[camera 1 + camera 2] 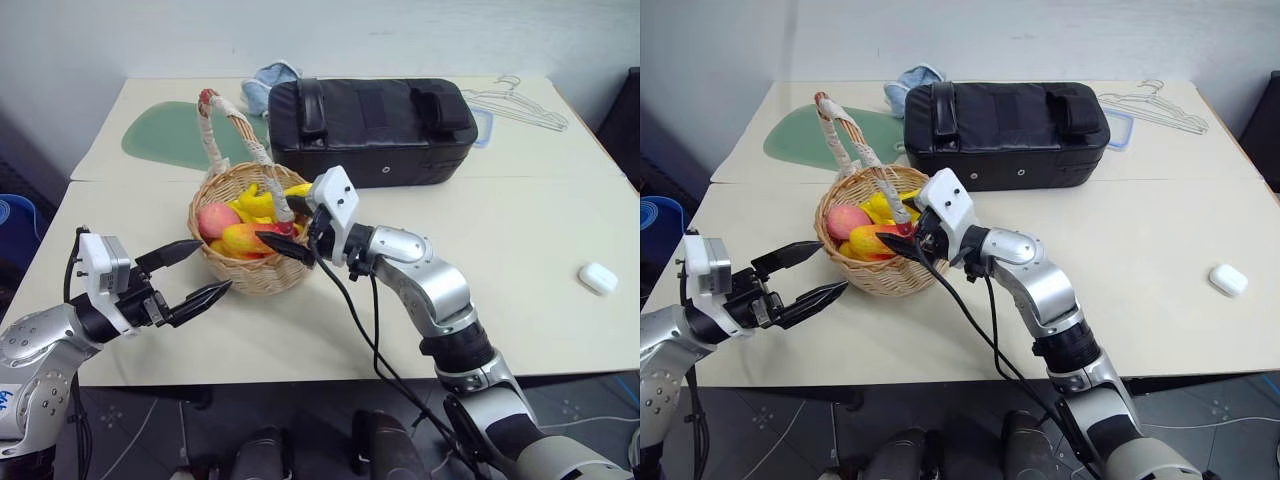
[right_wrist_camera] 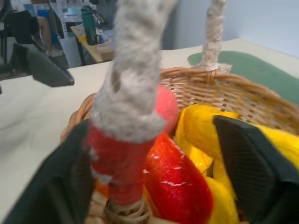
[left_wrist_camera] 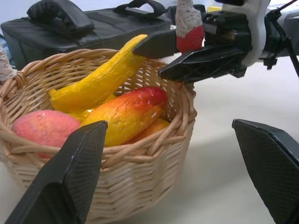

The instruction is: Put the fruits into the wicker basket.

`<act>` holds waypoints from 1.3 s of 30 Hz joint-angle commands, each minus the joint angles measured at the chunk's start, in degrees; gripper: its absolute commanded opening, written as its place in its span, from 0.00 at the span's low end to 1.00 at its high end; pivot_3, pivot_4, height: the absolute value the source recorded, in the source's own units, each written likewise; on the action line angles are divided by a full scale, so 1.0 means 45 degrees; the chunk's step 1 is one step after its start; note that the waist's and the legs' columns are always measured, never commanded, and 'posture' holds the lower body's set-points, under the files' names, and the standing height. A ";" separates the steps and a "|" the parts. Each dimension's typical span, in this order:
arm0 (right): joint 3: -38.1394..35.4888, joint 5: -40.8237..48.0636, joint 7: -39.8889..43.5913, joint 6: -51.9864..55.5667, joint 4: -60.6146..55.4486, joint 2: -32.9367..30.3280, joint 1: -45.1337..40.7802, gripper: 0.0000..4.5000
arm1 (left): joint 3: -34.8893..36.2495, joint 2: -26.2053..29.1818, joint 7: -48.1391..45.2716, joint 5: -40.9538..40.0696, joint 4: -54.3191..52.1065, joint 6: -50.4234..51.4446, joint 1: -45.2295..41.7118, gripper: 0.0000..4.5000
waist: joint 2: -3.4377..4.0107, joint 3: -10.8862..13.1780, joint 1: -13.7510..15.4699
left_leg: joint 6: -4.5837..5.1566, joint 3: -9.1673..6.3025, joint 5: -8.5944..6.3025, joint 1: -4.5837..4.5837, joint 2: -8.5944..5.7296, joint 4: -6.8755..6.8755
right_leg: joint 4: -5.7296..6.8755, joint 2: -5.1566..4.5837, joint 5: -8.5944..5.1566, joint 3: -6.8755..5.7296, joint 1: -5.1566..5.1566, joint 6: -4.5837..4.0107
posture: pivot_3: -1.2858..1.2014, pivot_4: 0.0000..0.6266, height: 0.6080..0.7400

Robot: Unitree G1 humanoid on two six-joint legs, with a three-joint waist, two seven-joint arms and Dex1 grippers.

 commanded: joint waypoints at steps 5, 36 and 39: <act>-0.0359 0.0642 0.0743 -0.0670 -0.1187 -0.0068 -0.0026 0.18 | 0.0242 -0.0197 0.0238 -0.0069 -0.0419 -0.0221 0.0115 1.00 | 0.0000 0.0000 -0.0006 | 0.0000 -0.0001 0.0000 0.0000 0.0003 -0.0003 | -0.0001 0.0002 0.0000 -0.0003 -0.0001 0.0000 | 0.52 0.24 1.00; -1.0063 0.2640 0.4843 -0.4627 0.5377 -0.9883 0.4393 0.05 | -0.1250 -0.0041 -0.1173 0.0923 0.2113 -0.0593 -0.2380 1.00 | -0.0025 0.0015 0.0493 | 0.0062 0.0124 0.0003 0.0023 -0.0075 -0.0003 | -0.0155 -0.0010 0.0001 0.0031 0.0044 -0.0003 | 0.52 0.24 1.00; -0.9952 0.2287 0.4525 -0.5676 0.7557 -1.0030 0.3535 0.05 | -0.1229 -0.0009 -0.1259 0.0982 0.2305 -0.0611 -0.2628 1.00 | -0.0026 0.0015 0.0455 | 0.0063 0.0143 0.0005 0.0043 -0.0072 0.0001 | -0.0150 -0.0012 0.0002 0.0050 0.0050 -0.0002 | 0.52 0.24 1.00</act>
